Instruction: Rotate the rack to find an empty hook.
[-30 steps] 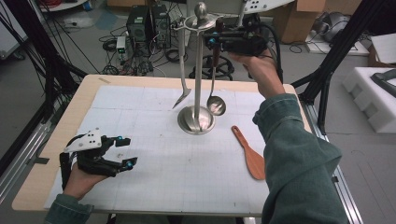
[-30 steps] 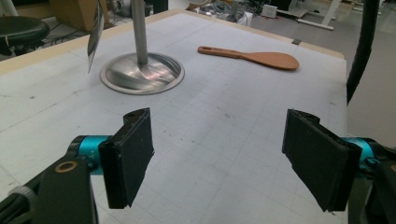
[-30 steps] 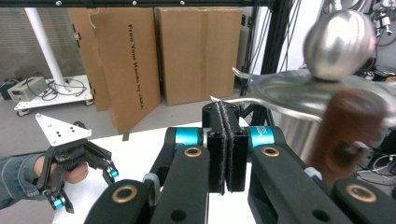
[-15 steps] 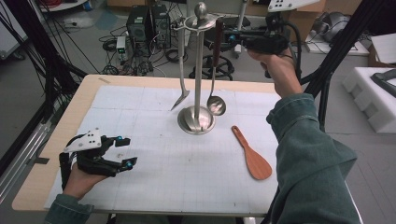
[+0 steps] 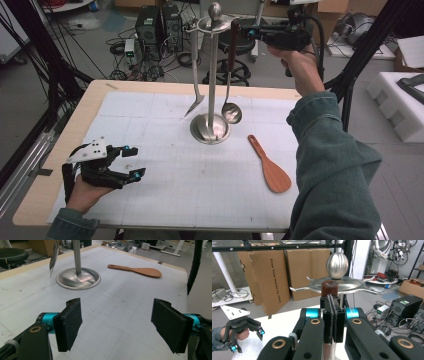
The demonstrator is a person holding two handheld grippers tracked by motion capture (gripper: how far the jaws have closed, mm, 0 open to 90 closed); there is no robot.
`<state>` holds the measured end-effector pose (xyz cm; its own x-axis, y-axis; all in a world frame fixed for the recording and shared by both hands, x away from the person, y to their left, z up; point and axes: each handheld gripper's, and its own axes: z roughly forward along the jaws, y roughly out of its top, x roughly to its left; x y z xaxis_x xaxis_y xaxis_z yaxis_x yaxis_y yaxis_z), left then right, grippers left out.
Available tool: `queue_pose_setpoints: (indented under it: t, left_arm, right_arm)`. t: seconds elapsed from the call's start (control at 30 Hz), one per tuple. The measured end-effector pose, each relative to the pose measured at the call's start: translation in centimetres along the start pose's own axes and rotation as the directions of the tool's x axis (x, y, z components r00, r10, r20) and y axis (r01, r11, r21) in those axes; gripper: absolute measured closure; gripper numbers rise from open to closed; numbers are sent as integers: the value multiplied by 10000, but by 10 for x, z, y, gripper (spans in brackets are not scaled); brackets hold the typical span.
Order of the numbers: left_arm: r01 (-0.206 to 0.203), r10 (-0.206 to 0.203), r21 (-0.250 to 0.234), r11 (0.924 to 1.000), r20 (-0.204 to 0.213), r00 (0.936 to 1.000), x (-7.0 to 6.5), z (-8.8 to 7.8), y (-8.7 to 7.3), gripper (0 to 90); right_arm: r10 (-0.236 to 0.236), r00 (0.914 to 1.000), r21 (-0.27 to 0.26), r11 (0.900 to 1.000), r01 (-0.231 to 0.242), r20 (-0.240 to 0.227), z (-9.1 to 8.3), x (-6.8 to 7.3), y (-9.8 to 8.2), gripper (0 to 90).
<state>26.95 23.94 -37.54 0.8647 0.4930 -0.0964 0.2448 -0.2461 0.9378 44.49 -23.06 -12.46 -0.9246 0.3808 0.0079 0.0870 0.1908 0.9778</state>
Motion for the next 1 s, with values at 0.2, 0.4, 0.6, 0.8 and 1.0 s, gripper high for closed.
queue_pose_setpoints:
  t: [0.2, 0.4, 0.6, 0.8, 1.0]
  left_arm:
    - [44, -44, -7, 10000, -3, 10000, 0, -1, 0, 250]
    - [18, -18, 15, 10000, -10, 10000, 0, 0, -1, 250]
    - [17, -17, 20, 10000, 1, 10000, 0, -1, -1, 250]
    - [37, -37, 1, 10000, 3, 10000, 0, -1, 0, 250]
    - [31, -31, -7, 10000, 29, 10000, -1, -1, 0, 250]
  right_arm:
    - [63, 9999, -10, 10000, -63, -121, 2, -2, -1, 900]
    - [50, 9997, 4, 10000, -50, -235, 3, -1, 0, 900]
    - [-8, 9994, 33, 10000, 9, -338, 6, 3, 1, 900]
    - [-130, 9987, 48, 9999, 132, -487, 10, 8, 2, 900]
    - [-244, 9979, 109, 9996, 251, -599, 15, 14, 3, 900]
